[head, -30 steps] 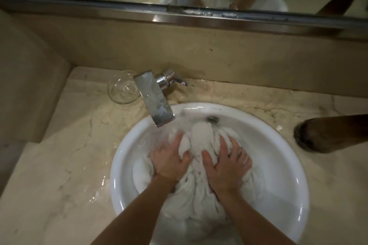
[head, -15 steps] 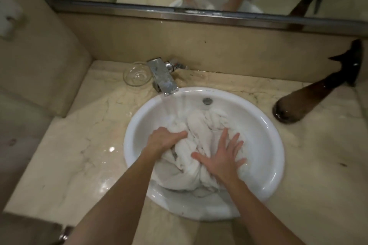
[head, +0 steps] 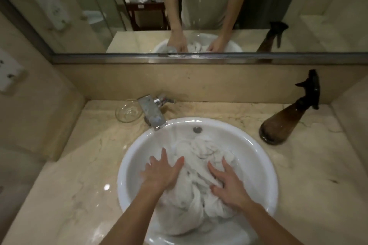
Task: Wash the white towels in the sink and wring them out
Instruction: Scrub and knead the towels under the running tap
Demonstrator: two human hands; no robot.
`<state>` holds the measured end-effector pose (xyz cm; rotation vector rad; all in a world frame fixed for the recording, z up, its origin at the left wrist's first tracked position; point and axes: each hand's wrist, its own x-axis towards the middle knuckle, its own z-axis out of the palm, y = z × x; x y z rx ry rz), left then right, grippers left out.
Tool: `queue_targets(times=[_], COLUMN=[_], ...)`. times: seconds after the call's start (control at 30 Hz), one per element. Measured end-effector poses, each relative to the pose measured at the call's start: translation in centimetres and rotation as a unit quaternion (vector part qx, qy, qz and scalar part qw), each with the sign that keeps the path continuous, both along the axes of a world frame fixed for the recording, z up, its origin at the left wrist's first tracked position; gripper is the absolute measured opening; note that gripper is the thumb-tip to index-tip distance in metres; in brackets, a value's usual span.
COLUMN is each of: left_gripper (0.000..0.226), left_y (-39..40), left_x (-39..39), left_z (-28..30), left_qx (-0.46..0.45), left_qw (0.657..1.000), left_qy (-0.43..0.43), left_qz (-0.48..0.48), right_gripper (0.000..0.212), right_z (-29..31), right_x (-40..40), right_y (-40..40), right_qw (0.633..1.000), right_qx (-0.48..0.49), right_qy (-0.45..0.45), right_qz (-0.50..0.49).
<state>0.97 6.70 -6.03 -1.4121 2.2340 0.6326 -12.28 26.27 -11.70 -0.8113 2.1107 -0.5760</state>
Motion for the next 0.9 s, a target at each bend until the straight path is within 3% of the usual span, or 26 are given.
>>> queue_targets(times=[0.07,0.1,0.2,0.33,0.63,0.73,0.83,0.9], left_gripper=[0.087,0.087,0.097,0.091,0.091,0.106,0.106,0.095], left_y=[-0.6,-0.8,-1.2,-1.8,-3.3,-3.4,-3.1,-3.1], left_x=[-2.2,-3.3,-5.3,-6.2,-5.6,-5.3,-5.0,-4.5], left_z=[-0.7,-1.2,-3.0,-4.7,-8.1,-8.1,-7.8,-7.2], left_qx=[-0.040,-0.015,0.091,0.090,0.077,0.074,0.116,0.172], left_qw=[0.996,0.995,0.987,0.976,0.947,0.940,0.947,0.941], left_qy=[0.037,0.074,0.134,0.179,0.238,0.221,0.212,0.235], left_qz=[-0.064,-0.064,0.009,0.088,0.199,0.250,0.211,0.173], right_gripper=[0.078,0.080,0.080,0.083,0.100,0.115,0.128,0.105], right_z=[0.0,0.0,-0.9,-4.1,-5.5,-4.7,-3.9,-3.3], right_x=[-0.3,-0.3,-0.2,0.5,0.8,0.4,0.1,-0.1], right_y=[-0.6,-1.0,-1.6,-2.7,-3.6,-3.3,-2.8,-2.9], right_qw=[1.000,1.000,1.000,0.983,0.967,0.977,0.981,0.971], right_qx=[0.003,0.001,-0.021,-0.080,-0.121,-0.110,-0.113,-0.120], right_qy=[0.001,0.000,0.016,0.128,0.170,0.108,0.029,-0.037], right_qz=[0.009,0.011,-0.008,-0.102,-0.147,-0.144,-0.152,-0.205])
